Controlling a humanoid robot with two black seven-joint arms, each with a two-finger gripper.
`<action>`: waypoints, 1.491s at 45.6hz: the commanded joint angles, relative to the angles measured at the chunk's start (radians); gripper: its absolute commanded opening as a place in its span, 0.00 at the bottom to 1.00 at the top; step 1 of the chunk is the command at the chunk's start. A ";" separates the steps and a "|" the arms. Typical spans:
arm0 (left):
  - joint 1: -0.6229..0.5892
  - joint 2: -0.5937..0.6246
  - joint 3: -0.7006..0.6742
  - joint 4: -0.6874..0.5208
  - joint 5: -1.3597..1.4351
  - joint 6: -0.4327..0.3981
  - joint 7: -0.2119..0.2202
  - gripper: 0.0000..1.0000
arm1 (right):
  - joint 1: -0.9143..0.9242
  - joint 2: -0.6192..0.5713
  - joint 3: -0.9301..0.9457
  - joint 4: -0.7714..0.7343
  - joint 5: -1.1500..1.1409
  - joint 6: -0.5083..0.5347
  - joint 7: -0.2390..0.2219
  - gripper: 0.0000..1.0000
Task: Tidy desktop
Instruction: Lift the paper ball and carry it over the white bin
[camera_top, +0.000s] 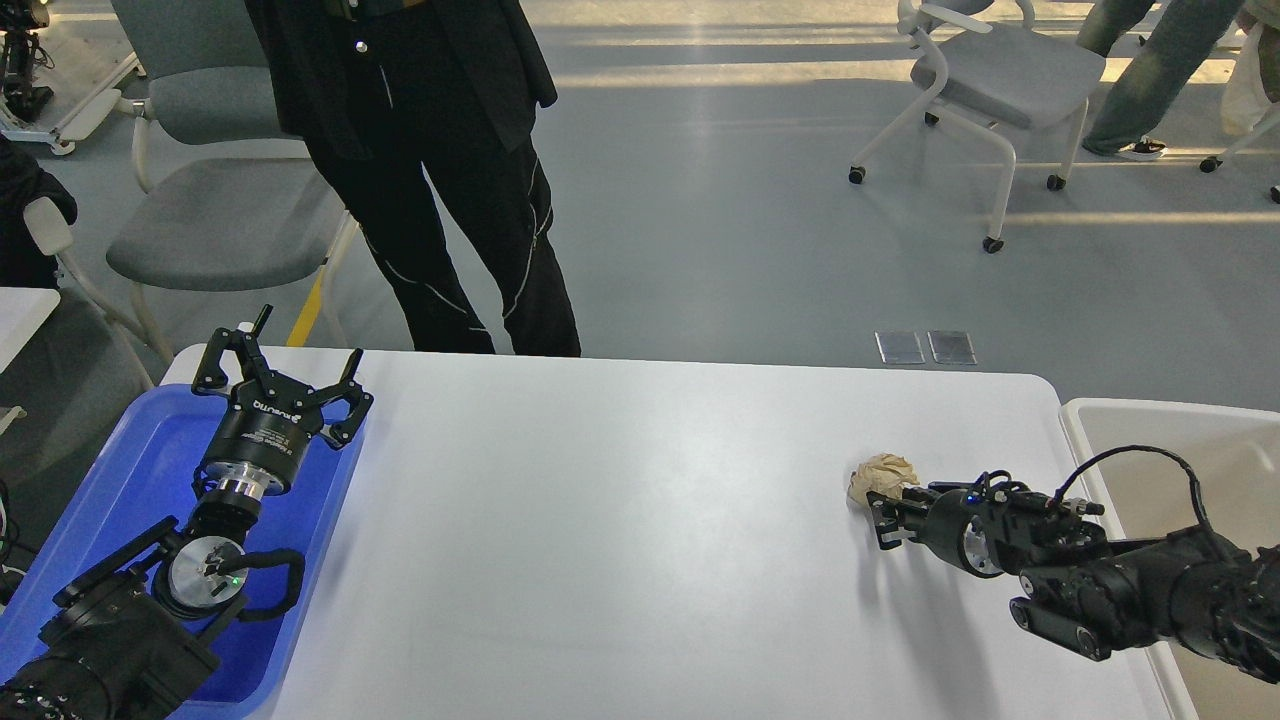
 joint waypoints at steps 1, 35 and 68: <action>0.000 0.000 0.000 0.000 0.001 0.001 0.000 1.00 | 0.060 -0.061 0.009 0.127 0.048 0.005 0.029 0.00; 0.000 0.000 0.000 0.000 0.001 0.001 0.000 1.00 | 0.734 -0.521 -0.180 0.818 0.074 0.147 0.012 0.00; 0.000 0.000 0.000 0.000 0.001 0.001 0.000 1.00 | 0.864 -0.710 -0.199 0.854 0.062 0.241 0.018 0.00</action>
